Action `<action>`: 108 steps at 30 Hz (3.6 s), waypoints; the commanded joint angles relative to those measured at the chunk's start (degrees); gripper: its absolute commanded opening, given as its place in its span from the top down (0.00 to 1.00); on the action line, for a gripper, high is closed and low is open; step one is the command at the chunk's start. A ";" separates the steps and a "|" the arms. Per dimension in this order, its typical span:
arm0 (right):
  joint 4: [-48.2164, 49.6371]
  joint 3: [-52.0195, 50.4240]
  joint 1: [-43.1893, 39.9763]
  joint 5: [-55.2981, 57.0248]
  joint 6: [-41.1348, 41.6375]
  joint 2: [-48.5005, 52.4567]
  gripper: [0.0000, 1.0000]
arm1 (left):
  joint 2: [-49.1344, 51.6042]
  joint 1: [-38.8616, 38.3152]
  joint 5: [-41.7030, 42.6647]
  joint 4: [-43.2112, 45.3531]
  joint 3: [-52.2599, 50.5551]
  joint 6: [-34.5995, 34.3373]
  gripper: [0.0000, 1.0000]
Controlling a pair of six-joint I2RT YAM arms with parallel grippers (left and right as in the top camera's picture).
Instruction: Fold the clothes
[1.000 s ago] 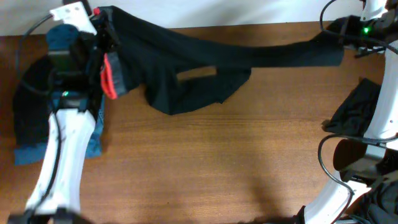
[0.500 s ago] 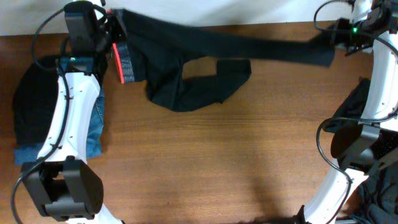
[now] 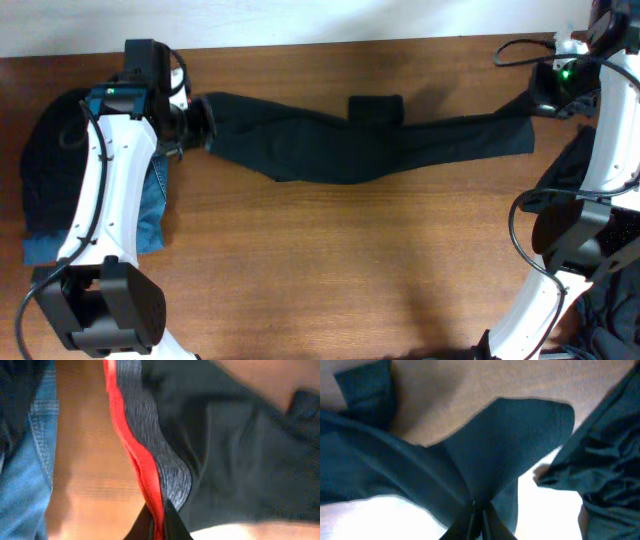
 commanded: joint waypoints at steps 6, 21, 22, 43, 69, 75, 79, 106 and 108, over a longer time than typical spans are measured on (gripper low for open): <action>-1.05 -10.95 0.00 4.63 -0.87 -0.17 0.90 | -1.79 -0.07 -1.11 -7.21 0.68 1.51 1.00; 5.33 -25.97 0.00 5.40 -0.85 -0.17 0.90 | -1.79 -0.07 -7.19 -15.67 0.66 1.51 1.00; 5.97 -25.97 0.00 5.35 -0.83 -0.17 0.91 | -1.79 -0.07 -7.52 -15.41 0.66 1.51 1.00; 42.69 -26.12 20.72 -4.02 1.95 6.40 0.36 | -1.79 -0.48 -7.48 -13.27 0.66 1.51 1.00; 52.83 -26.12 21.86 -11.82 7.34 16.17 0.80 | -1.79 -0.61 -7.50 -13.05 0.66 1.51 1.00; 51.52 -26.12 21.86 -11.89 7.34 16.17 0.96 | -1.79 -0.61 -7.48 -13.07 0.66 1.51 1.00; 51.80 -26.12 21.77 -11.80 7.43 16.17 0.96 | -1.79 -0.61 -7.48 -13.07 0.66 1.51 1.00; 48.72 -17.20 -3.80 -2.32 29.46 16.15 0.96 | -1.79 -0.59 -7.52 -13.14 0.66 1.49 1.00; 48.37 -17.20 -3.89 -2.16 29.38 16.15 0.96 | -1.79 -0.59 -7.52 -13.11 0.66 1.51 1.00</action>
